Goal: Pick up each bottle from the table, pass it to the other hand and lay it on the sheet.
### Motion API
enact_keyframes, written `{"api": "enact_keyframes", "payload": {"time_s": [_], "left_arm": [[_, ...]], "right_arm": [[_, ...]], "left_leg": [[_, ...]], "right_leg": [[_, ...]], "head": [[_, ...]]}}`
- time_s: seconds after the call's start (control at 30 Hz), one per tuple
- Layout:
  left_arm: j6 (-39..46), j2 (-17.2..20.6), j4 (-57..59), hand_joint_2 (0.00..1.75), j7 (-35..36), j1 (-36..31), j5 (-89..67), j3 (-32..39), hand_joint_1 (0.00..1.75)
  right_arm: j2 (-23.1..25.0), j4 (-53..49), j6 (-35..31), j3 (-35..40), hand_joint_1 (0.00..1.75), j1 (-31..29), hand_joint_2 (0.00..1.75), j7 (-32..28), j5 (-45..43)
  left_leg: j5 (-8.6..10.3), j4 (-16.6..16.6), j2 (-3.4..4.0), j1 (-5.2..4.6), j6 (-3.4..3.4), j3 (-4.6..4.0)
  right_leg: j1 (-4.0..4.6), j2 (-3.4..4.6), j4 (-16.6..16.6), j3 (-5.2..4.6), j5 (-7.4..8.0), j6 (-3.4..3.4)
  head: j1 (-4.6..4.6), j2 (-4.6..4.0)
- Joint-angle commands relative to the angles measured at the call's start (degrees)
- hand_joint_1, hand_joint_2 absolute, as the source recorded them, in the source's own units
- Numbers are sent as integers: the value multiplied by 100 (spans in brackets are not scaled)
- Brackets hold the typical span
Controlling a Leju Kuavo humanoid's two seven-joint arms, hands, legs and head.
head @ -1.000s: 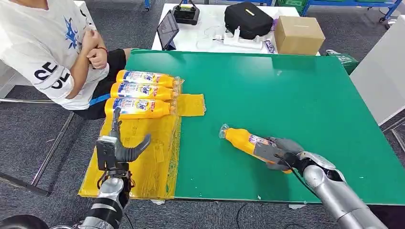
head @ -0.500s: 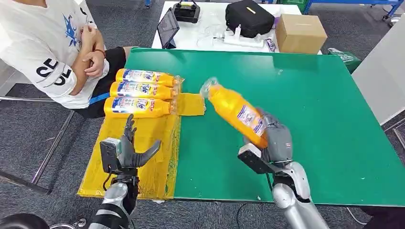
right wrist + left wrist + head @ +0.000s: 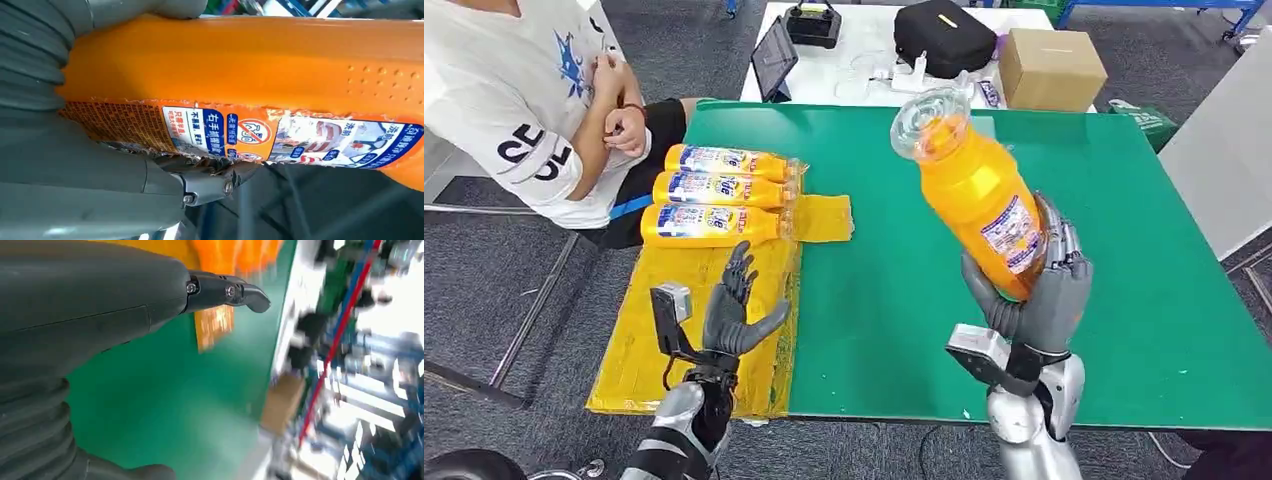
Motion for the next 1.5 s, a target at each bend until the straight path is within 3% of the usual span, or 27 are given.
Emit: {"api": "enact_keyframes", "payload": {"time_s": [0.03,0.1,0.2,0.37,1.3,1.5], "left_arm": [[-985,435,-7,175,34,-222,306,-886,0],[-1377,509,66,175,-12,-267,389,-1060,0],[-1876,628,173,175,-206,-256,554,-1228,0],[-2166,699,171,175,-182,-223,810,-1349,0],[-1872,732,541,175,61,-443,763,-1612,0],[-2204,740,570,175,149,-421,1196,-1587,0]], "right_arm": [[-66,1067,402,167,175,-81,175,148,-570],[-85,1828,353,518,175,-101,175,53,-270],[173,2963,600,991,175,-108,175,-307,-748],[406,3995,579,1670,175,-206,175,-351,-661],[674,4617,855,2617,175,-600,175,-56,-681],[685,5457,598,2976,175,-825,175,239,-230]], "left_leg": [[-6,-8,16,9,-5,24],[-7,-12,23,10,-5,34],[-7,-20,33,14,-9,48],[-7,-14,25,11,-10,29],[-7,-6,13,12,-6,16],[-6,-8,12,11,-6,16]], "right_leg": [[10,8,-13,23,1,-9],[11,12,-19,34,2,-10],[16,20,-28,48,6,-15],[12,19,-15,26,1,-14],[13,4,-4,17,-5,-11],[12,4,-6,17,-4,-11]], "head": [[0,0],[2,0],[7,0],[4,0],[2,0],[4,0]]}}
